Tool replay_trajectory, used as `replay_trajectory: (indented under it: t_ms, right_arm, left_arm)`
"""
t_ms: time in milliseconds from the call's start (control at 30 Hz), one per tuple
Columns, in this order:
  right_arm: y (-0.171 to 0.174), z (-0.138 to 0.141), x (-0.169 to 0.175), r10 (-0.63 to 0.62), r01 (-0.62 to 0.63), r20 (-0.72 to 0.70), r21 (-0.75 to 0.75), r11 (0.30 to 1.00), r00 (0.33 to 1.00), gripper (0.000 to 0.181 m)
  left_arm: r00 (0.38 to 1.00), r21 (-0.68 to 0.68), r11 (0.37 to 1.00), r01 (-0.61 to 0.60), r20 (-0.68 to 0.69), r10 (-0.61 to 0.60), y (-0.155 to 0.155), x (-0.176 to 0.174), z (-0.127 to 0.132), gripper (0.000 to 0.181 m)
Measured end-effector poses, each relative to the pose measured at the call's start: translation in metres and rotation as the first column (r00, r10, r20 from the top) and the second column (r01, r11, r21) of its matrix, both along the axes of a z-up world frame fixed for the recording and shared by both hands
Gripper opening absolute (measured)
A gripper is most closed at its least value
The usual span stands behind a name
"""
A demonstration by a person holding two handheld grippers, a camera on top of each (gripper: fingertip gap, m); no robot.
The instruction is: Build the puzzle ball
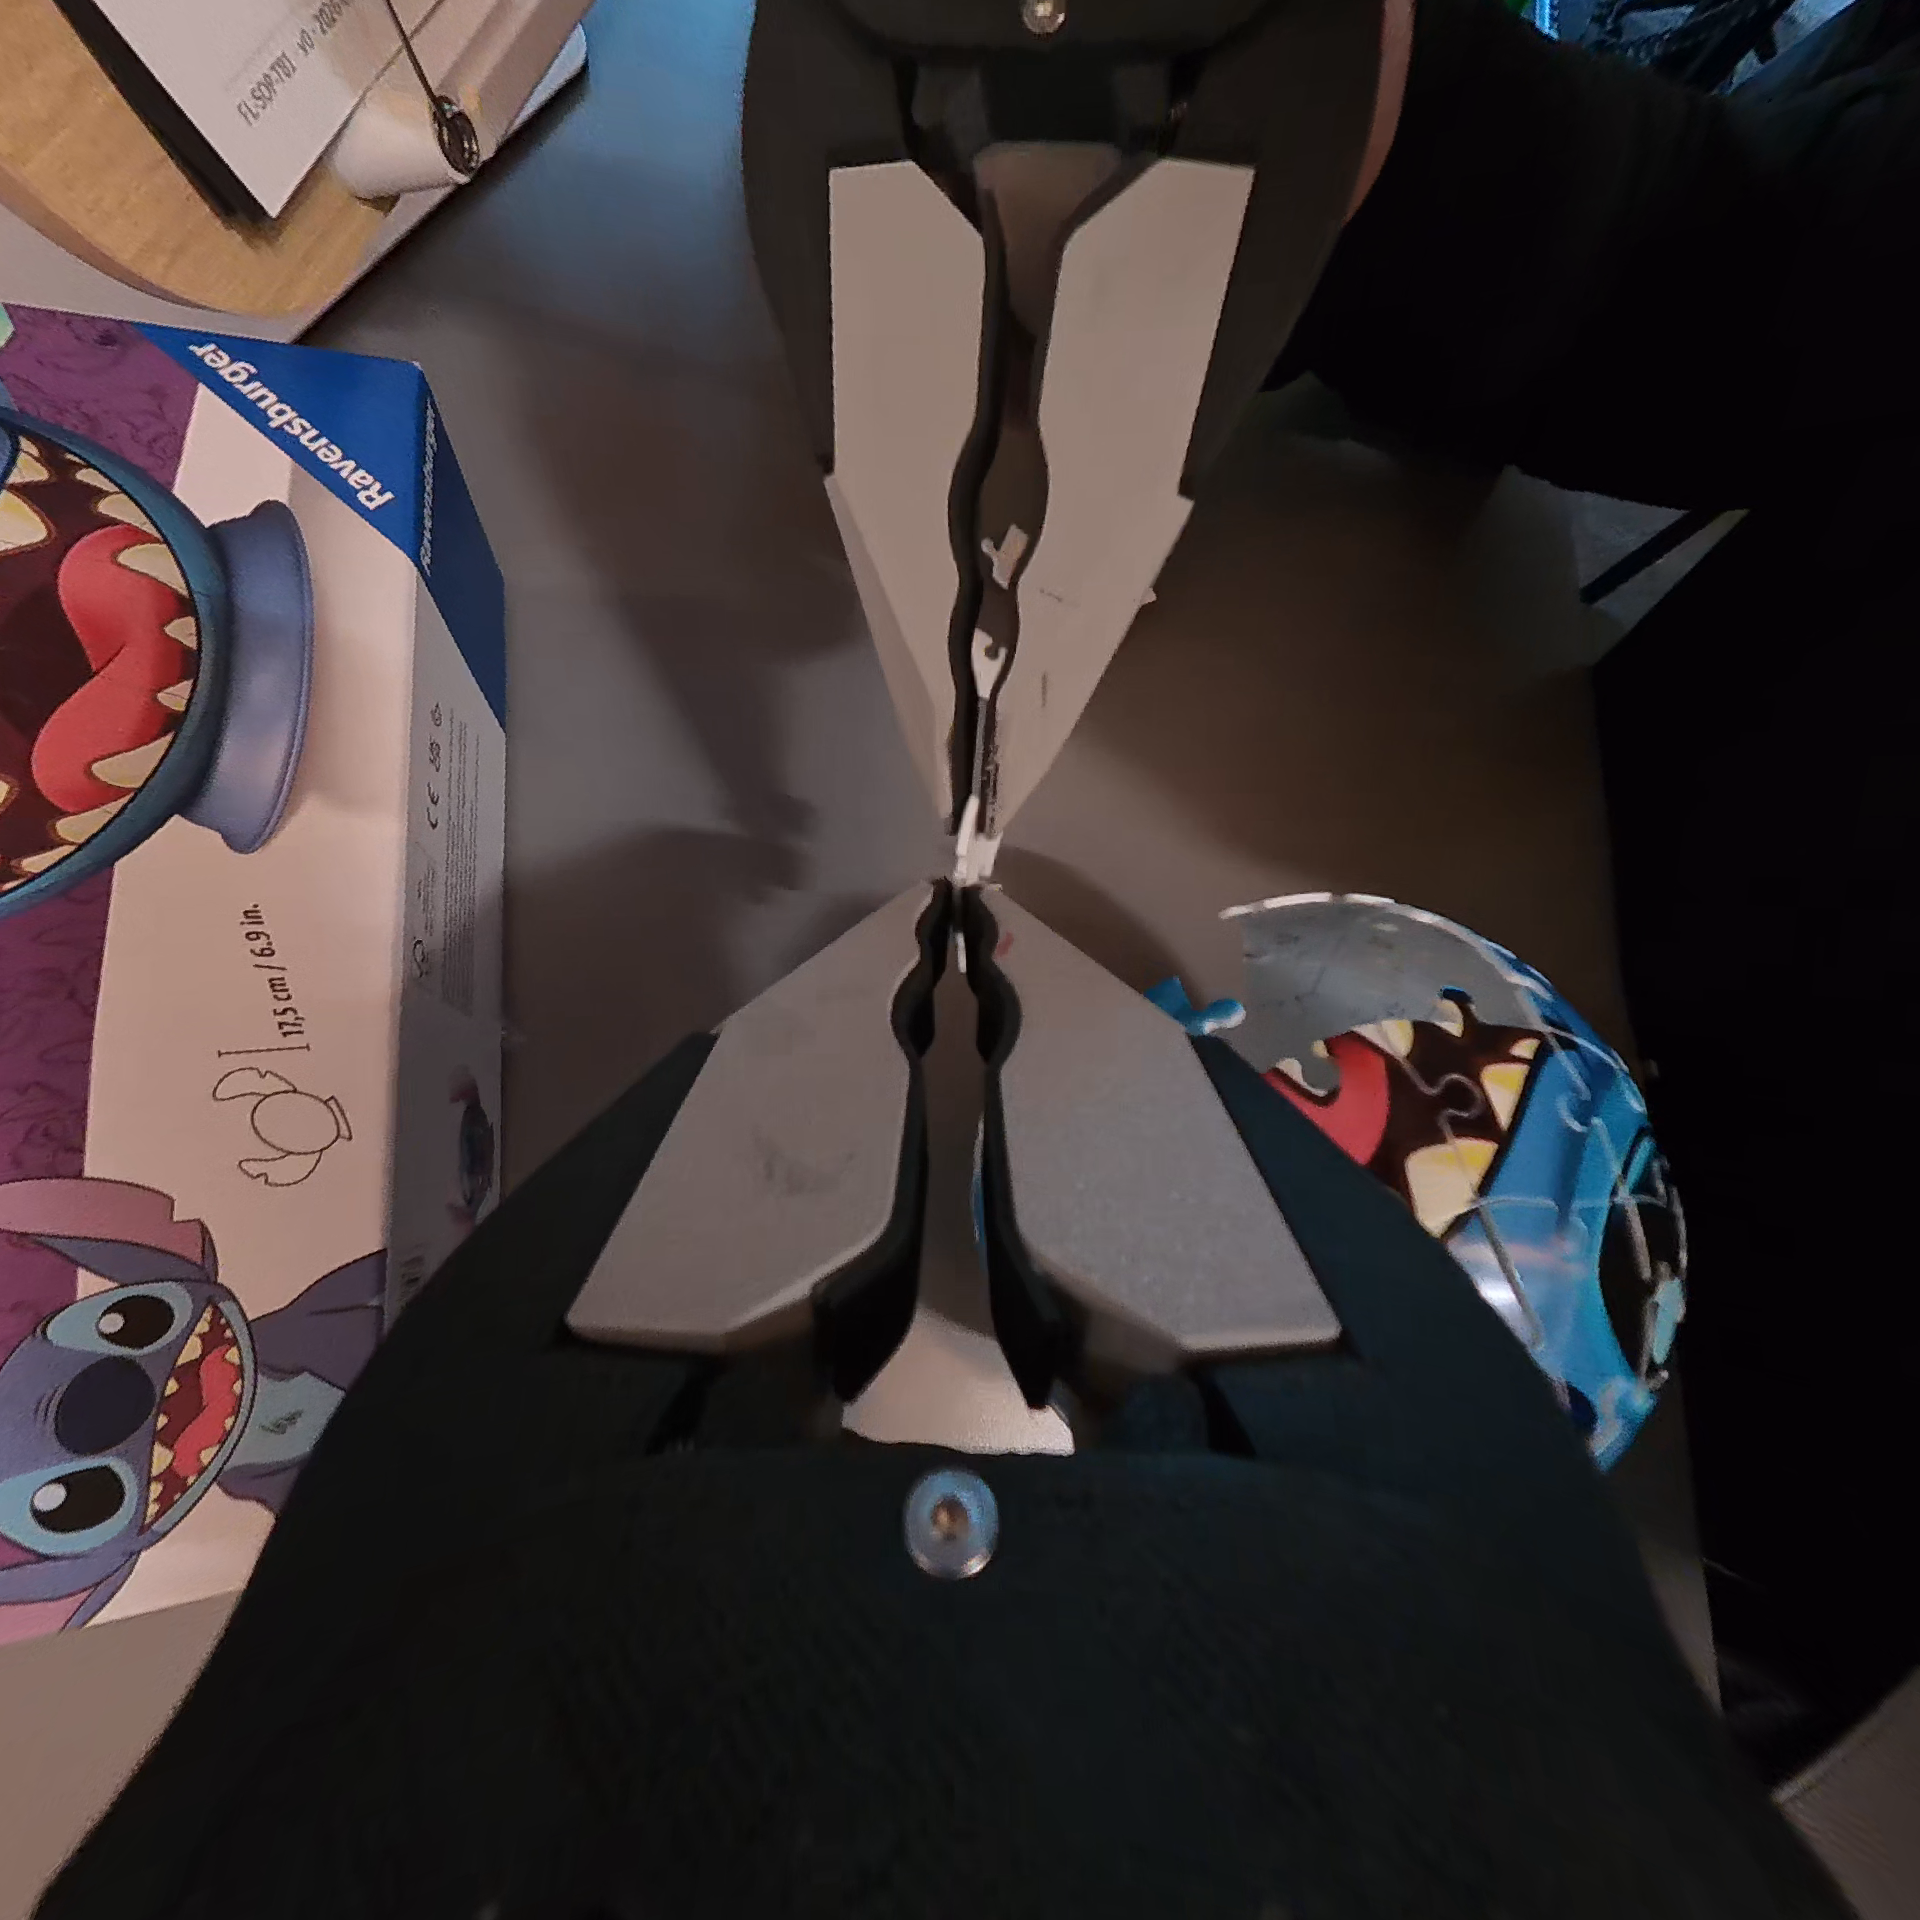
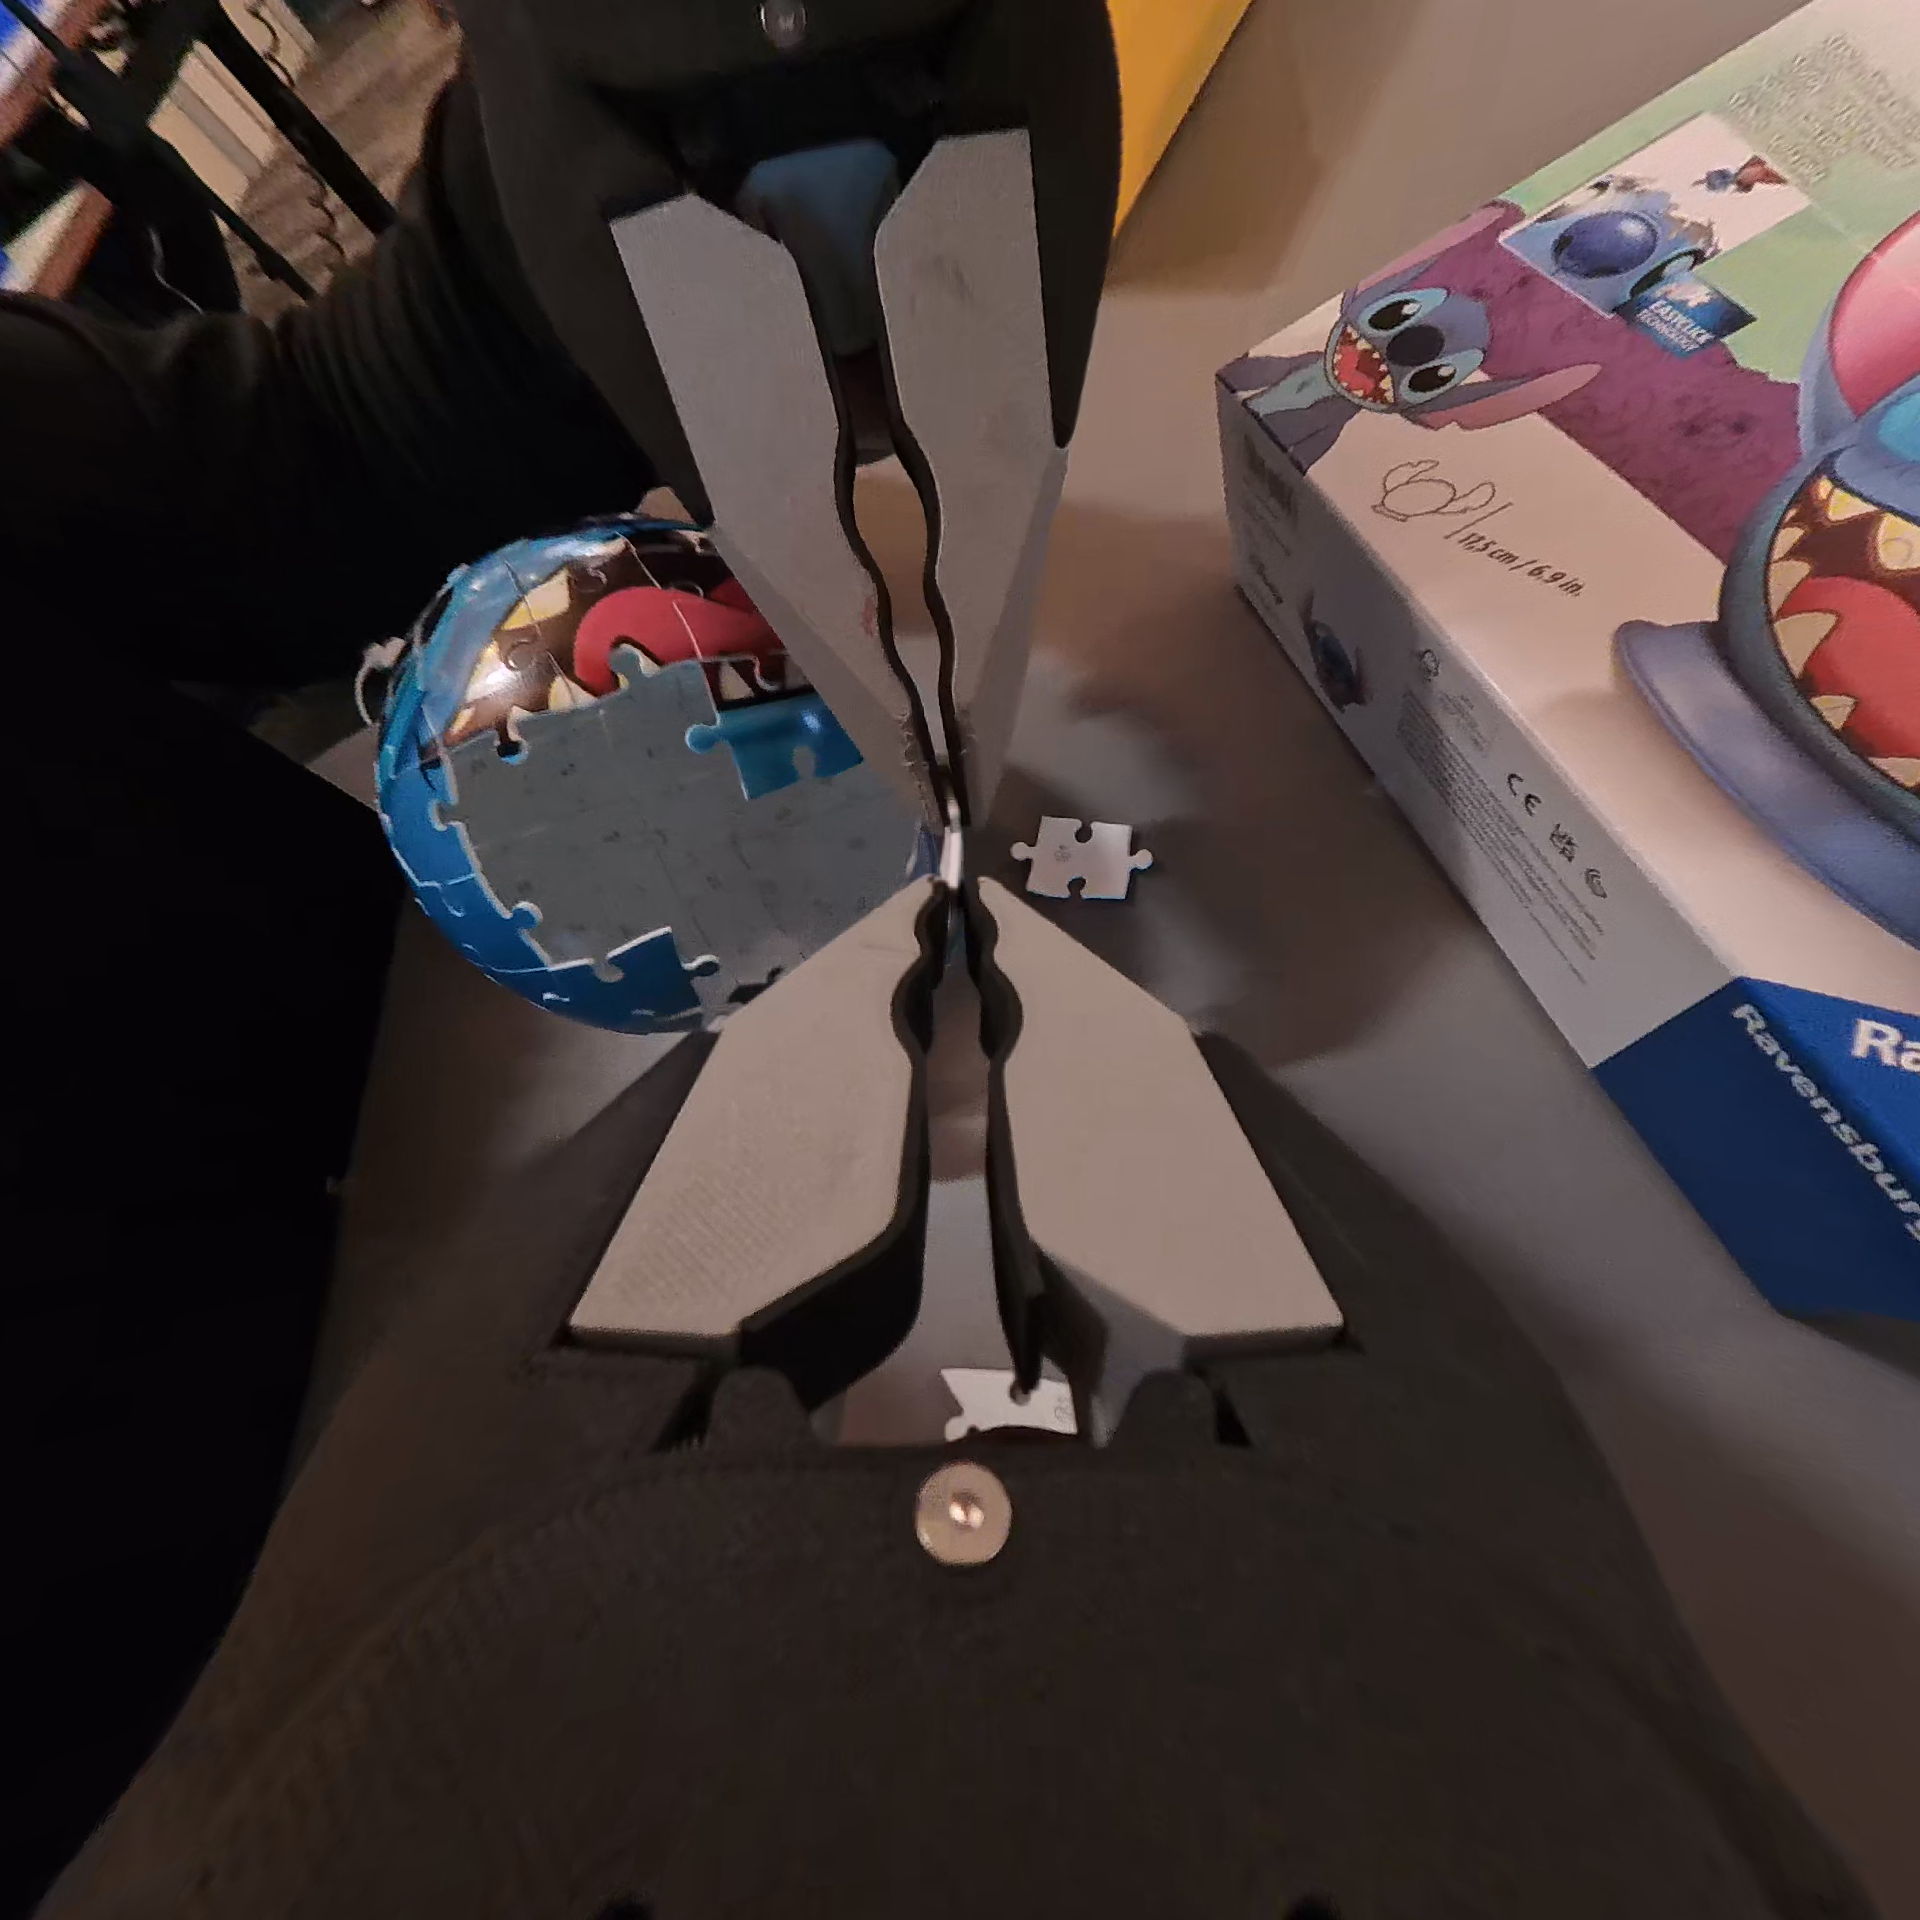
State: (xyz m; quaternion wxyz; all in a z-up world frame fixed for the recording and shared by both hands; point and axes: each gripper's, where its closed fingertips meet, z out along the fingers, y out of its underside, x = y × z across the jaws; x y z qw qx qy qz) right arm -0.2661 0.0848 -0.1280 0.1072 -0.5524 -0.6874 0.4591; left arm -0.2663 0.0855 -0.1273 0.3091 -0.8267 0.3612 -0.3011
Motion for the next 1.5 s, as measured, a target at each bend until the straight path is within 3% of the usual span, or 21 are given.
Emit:
replay_trajectory:
  t_ms: [100,733,1033,1267,1500]
  right_arm:
    - [-0.005,-0.002,-0.001,0.006,-0.005,0.011,-0.013,1.000,1.000,0.006]
    - [-0.005,-0.002,-0.001,0.005,-0.004,0.015,-0.019,1.000,1.000,0.000]
    - [-0.007,0.019,-0.015,-0.039,0.032,-0.096,-0.072,0.997,0.995,0.000]
    - [0.021,0.042,-0.007,-0.124,0.100,-0.132,-0.177,0.979,0.984,0.009]
    - [0.011,0.025,-0.007,-0.072,0.059,-0.084,-0.143,0.988,0.994,0.010]
  left_arm:
    - [1.000,0.002,1.000,0.004,0.015,-0.004,0.000,0.001,0.002,0.000]
    - [0.999,-0.025,0.999,0.030,0.017,-0.029,-0.005,0.002,-0.003,0.000]
    - [0.999,-0.005,0.999,0.037,0.011,-0.037,-0.003,0.005,-0.003,0.000]
    - [0.999,0.009,1.000,-0.007,0.049,0.007,0.003,-0.006,0.005,0.000]
    - [0.996,0.015,0.999,-0.036,0.079,0.034,0.008,-0.009,0.009,0.000]
